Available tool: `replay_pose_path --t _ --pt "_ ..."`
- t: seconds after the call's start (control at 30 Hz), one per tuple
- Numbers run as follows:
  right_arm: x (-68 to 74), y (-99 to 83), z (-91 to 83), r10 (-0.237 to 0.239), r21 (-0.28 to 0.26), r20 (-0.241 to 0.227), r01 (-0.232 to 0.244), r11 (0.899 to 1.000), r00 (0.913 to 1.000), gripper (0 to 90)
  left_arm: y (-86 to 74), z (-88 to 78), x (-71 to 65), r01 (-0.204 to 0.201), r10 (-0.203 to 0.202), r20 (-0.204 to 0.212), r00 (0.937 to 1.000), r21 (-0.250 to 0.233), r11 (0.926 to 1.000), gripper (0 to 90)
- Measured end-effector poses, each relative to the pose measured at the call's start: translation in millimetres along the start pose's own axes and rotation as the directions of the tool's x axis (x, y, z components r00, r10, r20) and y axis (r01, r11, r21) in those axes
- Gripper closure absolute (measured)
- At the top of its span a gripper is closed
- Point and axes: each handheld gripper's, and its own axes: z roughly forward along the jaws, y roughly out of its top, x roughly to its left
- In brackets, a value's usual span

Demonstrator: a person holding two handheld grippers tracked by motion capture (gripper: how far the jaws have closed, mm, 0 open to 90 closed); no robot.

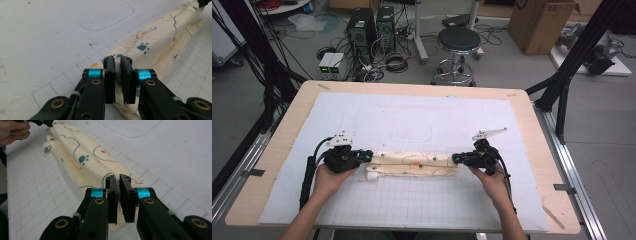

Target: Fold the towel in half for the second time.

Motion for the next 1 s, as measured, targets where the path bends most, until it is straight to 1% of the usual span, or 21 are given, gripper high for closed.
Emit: replay_pose_path --t 0.13,0.17,0.23,0.27,0.37,0.43,0.5,0.53,0.6,0.7,0.8,0.83,0.87,0.93,1.0 --pt "1.4 -2.3 -0.5 -0.005 -0.002 0.001 0.005 1.000 1.0000 85.4 -3.5 -1.2 -2.3 -0.002 0.002 0.005 1.0000 -0.004 1.0000 82.2" --pt "1.8 -3.1 -0.6 0.001 0.001 0.000 -0.001 1.000 1.0000 85.4 -4.7 -1.4 -2.6 -0.005 0.005 0.006 1.0000 -0.004 1.0000 82.2" --pt "1.6 -5.0 0.3 -0.006 0.001 0.000 0.006 1.000 1.0000 85.3 -7.2 -1.6 -3.8 -0.009 0.009 0.006 0.9999 0.003 1.0000 82.3" --pt "2.2 -6.0 0.6 0.000 0.008 0.000 0.000 1.000 1.0000 85.3 -8.4 -1.6 -4.2 -0.012 0.012 0.008 0.9999 0.005 0.9999 82.2" --pt "2.1 -8.8 2.9 -0.007 0.021 0.004 0.007 1.000 1.0000 85.3 -9.7 -2.1 -4.7 -0.014 0.014 0.013 0.9998 0.009 0.9999 82.2" --pt "3.3 -10.3 3.7 -0.008 0.027 0.008 0.008 1.000 0.9999 85.2 -10.0 -2.2 -5.7 -0.025 0.025 0.018 0.9995 0.020 0.9995 82.2" --pt "3.4 -11.5 4.0 -0.011 0.028 0.005 0.010 1.000 0.9999 85.2 -10.9 -2.3 -6.7 -0.026 0.025 0.021 0.9994 0.022 0.9994 82.2" --pt "3.4 -11.8 4.2 -0.014 0.026 0.005 0.014 1.000 0.9999 85.1 -11.5 -2.9 -6.7 -0.034 0.033 0.024 0.9991 0.032 0.9989 82.2" --pt "4.8 -12.1 3.6 -0.011 0.028 0.004 0.011 1.000 0.9999 85.1 -13.1 -3.2 -7.4 -0.032 0.031 0.027 0.9991 0.036 0.9988 82.2" --pt "6.5 -12.7 3.6 -0.025 0.027 0.006 0.025 0.999 0.9997 84.9 -14.9 -4.1 -9.2 -0.039 0.038 0.030 0.9988 0.043 0.9983 81.8" --pt "7.5 -14.7 3.3 -0.024 0.031 0.006 0.024 0.999 0.9997 84.8 -16.4 -4.8 -10.8 -0.056 0.054 0.038 0.9978 0.054 0.9970 81.7" --pt "7.9 -15.8 3.2 -0.019 0.030 0.008 0.018 0.999 0.9998 84.7 -16.9 -4.8 -11.4 -0.057 0.054 0.042 0.9976 0.060 0.9966 81.7" --pt "7.2 -16.8 3.5 -0.024 0.025 0.004 0.024 0.999 0.9997 84.6 -17.2 -4.7 -11.5 -0.060 0.057 0.045 0.9973 0.066 0.9960 81.5" --pt "7.8 -19.3 3.5 -0.014 0.030 0.006 0.014 0.999 0.9999 84.4 -18.1 -4.2 -12.4 -0.060 0.057 0.046 0.9973 0.069 0.9958 81.0" --pt "7.4 -21.7 3.6 -0.014 0.029 0.001 0.014 0.999 0.9999 83.7 -18.6 -4.2 -12.6 -0.065 0.061 0.049 0.9969 0.073 0.9952 79.9"
